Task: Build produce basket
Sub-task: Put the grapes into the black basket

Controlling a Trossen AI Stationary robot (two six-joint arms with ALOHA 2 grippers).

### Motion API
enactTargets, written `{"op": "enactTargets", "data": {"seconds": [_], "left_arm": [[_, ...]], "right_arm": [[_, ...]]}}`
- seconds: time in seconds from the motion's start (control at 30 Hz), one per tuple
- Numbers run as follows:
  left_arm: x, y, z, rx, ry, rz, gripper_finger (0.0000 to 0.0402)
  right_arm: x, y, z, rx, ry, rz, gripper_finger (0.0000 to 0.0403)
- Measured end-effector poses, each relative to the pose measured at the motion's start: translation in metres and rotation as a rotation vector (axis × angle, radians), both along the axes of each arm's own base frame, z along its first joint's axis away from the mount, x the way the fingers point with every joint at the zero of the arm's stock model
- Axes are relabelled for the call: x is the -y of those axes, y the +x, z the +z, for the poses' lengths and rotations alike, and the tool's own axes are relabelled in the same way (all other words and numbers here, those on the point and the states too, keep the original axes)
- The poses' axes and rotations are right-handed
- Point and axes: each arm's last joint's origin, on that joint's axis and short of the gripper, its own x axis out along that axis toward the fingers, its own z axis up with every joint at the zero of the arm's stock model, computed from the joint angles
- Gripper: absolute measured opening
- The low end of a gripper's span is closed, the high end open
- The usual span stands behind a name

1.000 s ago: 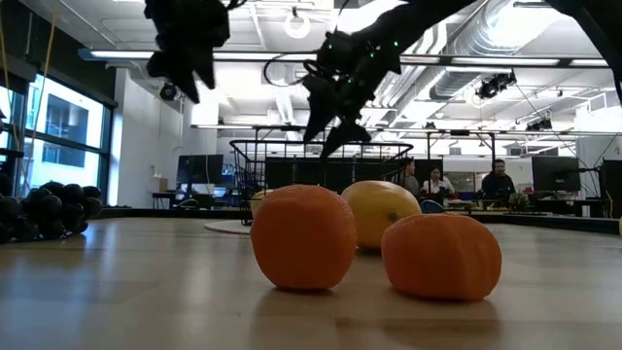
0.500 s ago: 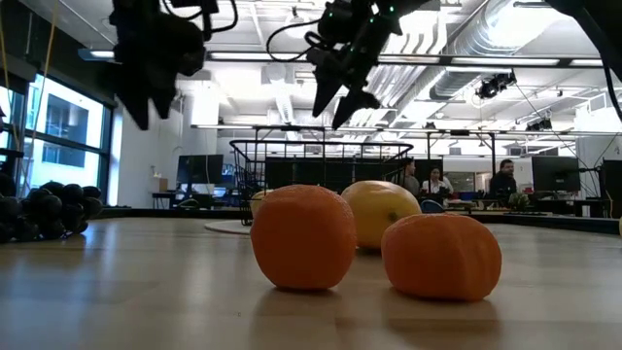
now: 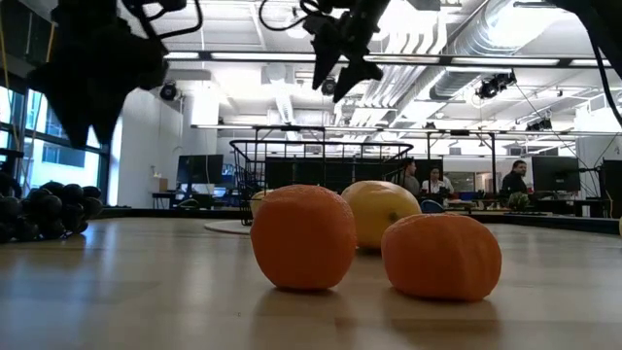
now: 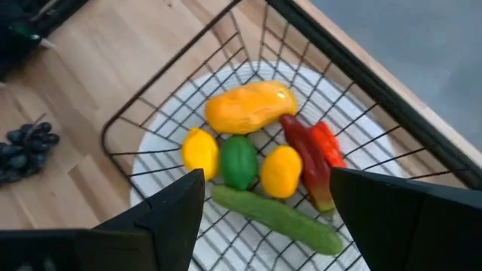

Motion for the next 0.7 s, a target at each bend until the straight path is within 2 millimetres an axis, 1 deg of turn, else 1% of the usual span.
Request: {"op": "enactTargets", "data": {"seconds": [0.33,0.7], "left_arm": [[0.018,-0.005,-0.026,0.022,-0.019,0.064,0.0257],[0.02,-0.013,-0.059,0.053,-0.043,0.119,0.0257]], "right_arm": [[-0.038,0.01,0.001,-0.013,0.015,0.04,0.0266],[-0.062,0.016,0.0,-0.009,0.033,0.039,0.0266]]}}
